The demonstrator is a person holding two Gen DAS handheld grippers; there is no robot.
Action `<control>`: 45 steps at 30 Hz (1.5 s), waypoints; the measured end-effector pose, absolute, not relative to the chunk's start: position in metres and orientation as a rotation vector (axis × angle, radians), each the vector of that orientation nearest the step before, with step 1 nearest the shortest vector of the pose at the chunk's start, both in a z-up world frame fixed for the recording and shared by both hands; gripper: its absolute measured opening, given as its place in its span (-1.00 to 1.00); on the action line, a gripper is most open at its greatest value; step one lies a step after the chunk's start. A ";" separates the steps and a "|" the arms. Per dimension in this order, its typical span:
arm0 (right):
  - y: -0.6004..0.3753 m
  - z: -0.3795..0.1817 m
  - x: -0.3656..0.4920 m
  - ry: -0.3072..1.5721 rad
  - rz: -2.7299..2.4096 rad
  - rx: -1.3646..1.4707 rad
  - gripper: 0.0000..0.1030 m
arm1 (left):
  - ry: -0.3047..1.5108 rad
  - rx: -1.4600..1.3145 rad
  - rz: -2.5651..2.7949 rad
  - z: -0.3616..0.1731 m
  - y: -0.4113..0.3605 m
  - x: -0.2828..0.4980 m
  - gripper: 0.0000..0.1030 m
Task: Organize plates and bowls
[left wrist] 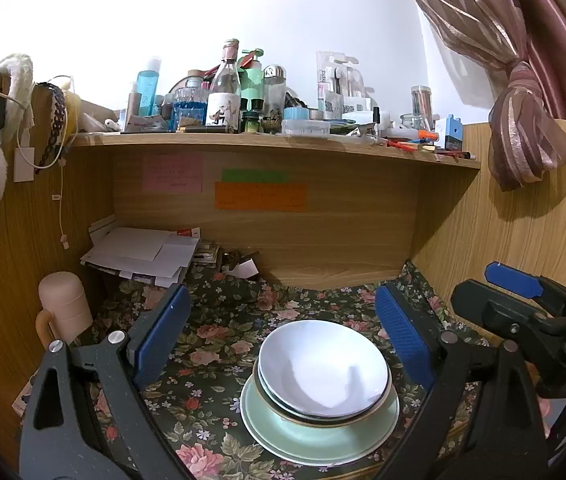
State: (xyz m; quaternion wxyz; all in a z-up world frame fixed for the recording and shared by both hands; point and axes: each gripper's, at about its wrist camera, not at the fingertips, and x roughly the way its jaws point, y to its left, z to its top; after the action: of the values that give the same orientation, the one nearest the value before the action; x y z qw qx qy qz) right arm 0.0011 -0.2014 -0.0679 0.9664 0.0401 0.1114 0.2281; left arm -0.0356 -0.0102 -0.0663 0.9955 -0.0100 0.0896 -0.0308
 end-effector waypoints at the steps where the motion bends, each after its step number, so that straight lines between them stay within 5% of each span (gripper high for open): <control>1: -0.201 -0.068 0.001 0.226 0.463 0.082 1.00 | 0.181 -0.022 -0.063 -0.066 -0.010 -0.035 0.84; 45: -0.199 -0.068 0.006 0.240 0.467 0.098 1.00 | 0.199 -0.038 -0.040 -0.070 -0.023 -0.028 0.89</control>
State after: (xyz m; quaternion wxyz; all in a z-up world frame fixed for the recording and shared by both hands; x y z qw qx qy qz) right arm 0.0057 -0.1987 -0.0683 0.9645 0.0485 0.1188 0.2306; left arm -0.0280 -0.0227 -0.0698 0.9947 -0.0188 0.0995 -0.0199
